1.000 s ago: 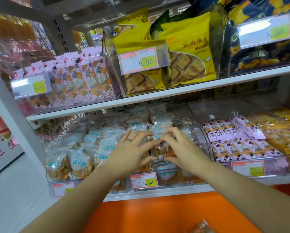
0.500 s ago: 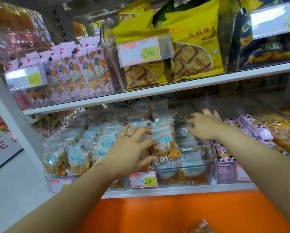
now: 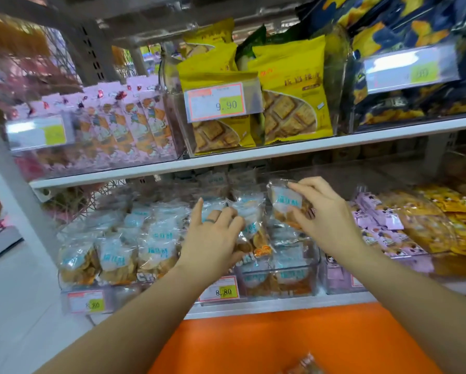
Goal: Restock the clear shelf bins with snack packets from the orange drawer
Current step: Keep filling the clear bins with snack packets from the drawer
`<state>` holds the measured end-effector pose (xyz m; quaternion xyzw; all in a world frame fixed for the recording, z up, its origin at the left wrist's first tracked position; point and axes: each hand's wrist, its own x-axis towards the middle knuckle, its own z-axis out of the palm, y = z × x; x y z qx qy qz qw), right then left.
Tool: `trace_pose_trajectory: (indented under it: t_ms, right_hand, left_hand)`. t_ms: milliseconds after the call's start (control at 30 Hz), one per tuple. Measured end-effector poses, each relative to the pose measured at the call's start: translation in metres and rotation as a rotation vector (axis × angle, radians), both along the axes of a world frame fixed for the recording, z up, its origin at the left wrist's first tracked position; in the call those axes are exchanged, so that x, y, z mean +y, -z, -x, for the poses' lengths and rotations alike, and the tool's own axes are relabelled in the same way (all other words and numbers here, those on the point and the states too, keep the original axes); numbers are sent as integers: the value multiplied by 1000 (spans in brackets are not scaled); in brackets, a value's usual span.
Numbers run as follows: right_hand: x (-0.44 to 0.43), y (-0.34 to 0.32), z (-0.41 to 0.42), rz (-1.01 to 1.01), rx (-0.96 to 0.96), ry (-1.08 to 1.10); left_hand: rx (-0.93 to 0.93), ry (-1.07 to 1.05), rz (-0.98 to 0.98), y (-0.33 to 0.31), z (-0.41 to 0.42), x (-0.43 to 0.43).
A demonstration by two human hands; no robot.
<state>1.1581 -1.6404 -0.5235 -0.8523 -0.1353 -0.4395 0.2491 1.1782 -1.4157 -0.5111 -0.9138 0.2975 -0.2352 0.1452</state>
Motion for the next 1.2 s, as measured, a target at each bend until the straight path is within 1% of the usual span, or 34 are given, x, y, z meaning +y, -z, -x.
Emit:
trace_pose_trajectory:
  t_ms: [67, 133, 200, 267, 300, 367, 433, 467, 567, 633, 700, 800, 900, 1000, 1100, 1200]
  right_hand:
    - [5, -1, 11, -19, -14, -73]
    - [11, -7, 22, -102, -28, -114]
    - [16, -16, 29, -194, -2, -145]
    - [21, -25, 32, -231, 46, -210]
    - [24, -28, 33, -233, 93, -259]
    - [29, -29, 32, -222, 272, -329]
    - [37, -17, 29, -193, 466, -319]
    - [40, -9, 28, -191, 506, -300]
    - [46, 7, 20, -221, 467, -278]
    - [50, 13, 15, -214, 450, -283]
    - [55, 18, 12, -156, 428, -296]
    - [59, 24, 10, -18, 386, -334]
    - [47, 20, 11, 113, 455, -307]
    - [30, 14, 14, 238, 542, -285]
    - [27, 15, 15, 252, 619, -316]
    - [34, 21, 13, 260, 602, -296]
  left_hand:
    - [5, -19, -5, -1, 1, -3]
    - [18, -41, -2, -3, 3, -6]
    - [33, -53, 13, -2, 4, -7]
    - [61, -62, 19, -2, 5, -5]
    - [66, -65, 16, -2, 5, -4]
    - [77, -56, 40, -4, 3, 0]
    - [106, -32, 69, -6, 2, 8]
    - [112, -17, 69, -7, 3, 12]
    - [97, 23, 91, -7, 5, 29]
    - [7, 55, 135, -4, 6, 42]
    - [-62, 107, 177, 4, 6, 49]
    - [-139, 215, 102, 17, 8, 45]
    - [-185, 217, 30, 27, 7, 34]
    - [-198, 196, 54, 31, 4, 30]
    - [-210, 237, 61, 33, -1, 35]
    - [-185, 282, 67, 37, -9, 42]
